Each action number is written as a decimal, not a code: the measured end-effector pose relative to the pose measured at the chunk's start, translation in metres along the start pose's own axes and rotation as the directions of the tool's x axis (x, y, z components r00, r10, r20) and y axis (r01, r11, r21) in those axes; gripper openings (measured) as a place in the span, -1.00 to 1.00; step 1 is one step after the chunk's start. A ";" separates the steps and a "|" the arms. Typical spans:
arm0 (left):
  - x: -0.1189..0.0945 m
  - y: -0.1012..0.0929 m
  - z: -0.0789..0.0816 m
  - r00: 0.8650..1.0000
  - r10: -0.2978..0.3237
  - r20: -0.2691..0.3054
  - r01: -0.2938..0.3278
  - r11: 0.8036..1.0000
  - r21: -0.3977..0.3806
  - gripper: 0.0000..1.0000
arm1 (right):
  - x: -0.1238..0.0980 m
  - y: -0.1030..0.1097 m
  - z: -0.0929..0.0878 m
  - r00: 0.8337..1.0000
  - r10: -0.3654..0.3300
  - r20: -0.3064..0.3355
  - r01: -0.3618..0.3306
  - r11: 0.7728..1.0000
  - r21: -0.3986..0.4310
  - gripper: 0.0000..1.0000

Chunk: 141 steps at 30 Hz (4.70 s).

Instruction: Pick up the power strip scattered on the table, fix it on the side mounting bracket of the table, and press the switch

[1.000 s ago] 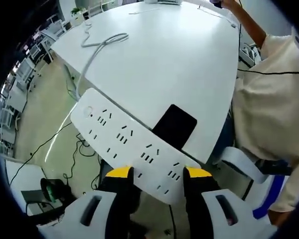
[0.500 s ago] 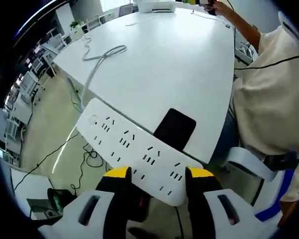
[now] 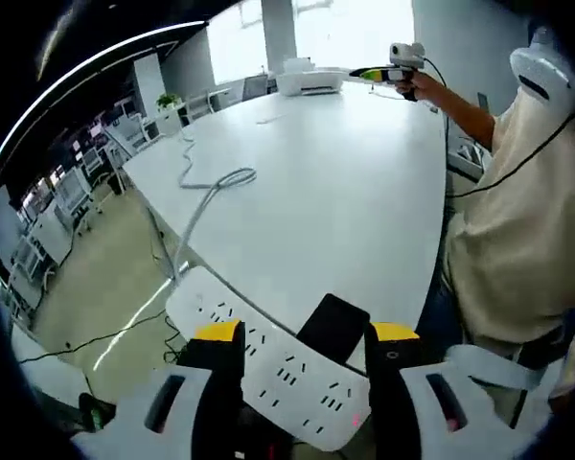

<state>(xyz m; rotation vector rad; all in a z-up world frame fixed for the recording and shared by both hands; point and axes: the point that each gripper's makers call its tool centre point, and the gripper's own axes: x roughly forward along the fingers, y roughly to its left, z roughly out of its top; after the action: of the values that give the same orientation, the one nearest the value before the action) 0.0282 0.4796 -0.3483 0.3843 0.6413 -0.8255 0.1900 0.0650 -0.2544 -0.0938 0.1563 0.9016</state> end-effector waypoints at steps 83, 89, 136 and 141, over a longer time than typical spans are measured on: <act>0.080 -0.017 0.152 0.703 0.288 0.650 -0.201 0.958 -0.206 0.29 | -0.111 -0.034 -0.052 0.920 -0.336 0.202 0.337 0.941 0.030 -0.12; 0.078 -0.017 0.156 0.699 0.289 0.654 -0.202 0.957 -0.207 0.29 | -0.108 -0.035 -0.048 0.921 -0.329 0.209 0.330 0.943 0.027 -0.11; 0.074 -0.010 0.164 0.700 0.271 0.661 -0.187 0.962 -0.198 0.27 | -0.111 -0.042 -0.030 0.911 -0.349 0.219 0.350 0.936 0.038 -0.11; 0.073 -0.009 0.166 0.698 0.272 0.662 -0.188 0.962 -0.197 0.27 | -0.110 -0.043 -0.031 0.911 -0.350 0.218 0.349 0.936 0.042 -0.11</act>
<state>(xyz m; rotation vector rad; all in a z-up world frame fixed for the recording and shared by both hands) 0.1207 0.3428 -0.2732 0.0269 -0.0668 -0.6172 0.1536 -0.0515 -0.2651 -0.0167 -0.0691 0.5472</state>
